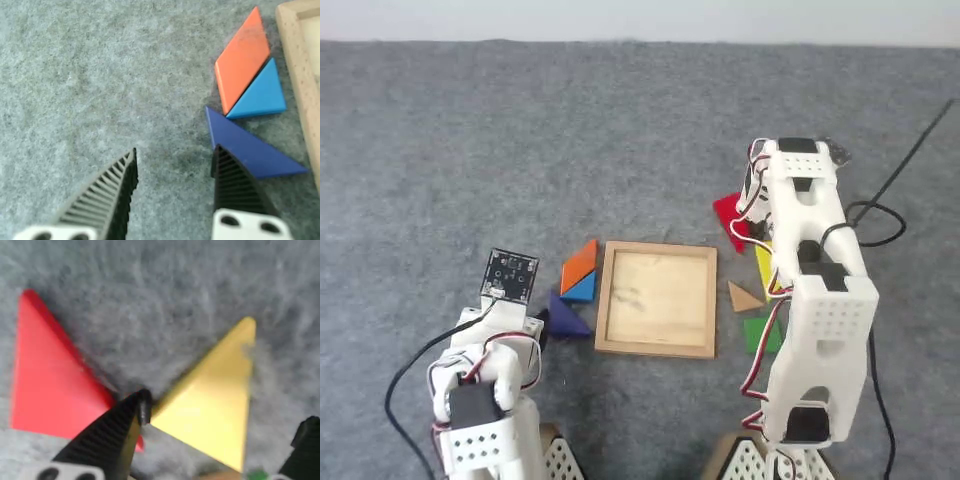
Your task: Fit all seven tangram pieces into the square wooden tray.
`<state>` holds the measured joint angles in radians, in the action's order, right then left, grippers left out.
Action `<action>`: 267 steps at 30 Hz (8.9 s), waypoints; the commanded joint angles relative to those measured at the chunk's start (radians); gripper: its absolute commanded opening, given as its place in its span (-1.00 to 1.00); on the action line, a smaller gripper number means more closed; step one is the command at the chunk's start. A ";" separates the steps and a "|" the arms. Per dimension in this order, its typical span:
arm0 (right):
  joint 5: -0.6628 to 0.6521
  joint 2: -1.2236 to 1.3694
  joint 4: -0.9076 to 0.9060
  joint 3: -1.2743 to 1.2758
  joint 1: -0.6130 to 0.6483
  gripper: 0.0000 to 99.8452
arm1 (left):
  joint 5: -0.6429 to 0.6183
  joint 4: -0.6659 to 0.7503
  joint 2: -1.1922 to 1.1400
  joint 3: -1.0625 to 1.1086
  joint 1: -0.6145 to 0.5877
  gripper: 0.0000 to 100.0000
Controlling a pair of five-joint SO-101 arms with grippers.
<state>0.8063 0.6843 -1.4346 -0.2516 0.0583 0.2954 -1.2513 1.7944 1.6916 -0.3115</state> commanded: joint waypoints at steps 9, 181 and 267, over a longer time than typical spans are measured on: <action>-0.442 0.197 -0.242 -0.244 0.056 -0.11 | 0.009 -0.006 -0.003 -0.007 0.000 -0.55; -1.754 -0.552 0.205 0.414 -0.137 -0.06 | 0.009 -0.006 -0.003 -0.007 0.000 -0.55; -2.383 -0.470 0.234 0.624 -0.249 -0.31 | 0.009 -0.006 -0.003 -0.007 0.000 -0.55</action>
<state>-1.5888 0.2194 -1.1845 0.4266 -0.1734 0.2954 -1.2513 1.7944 1.6916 -0.3115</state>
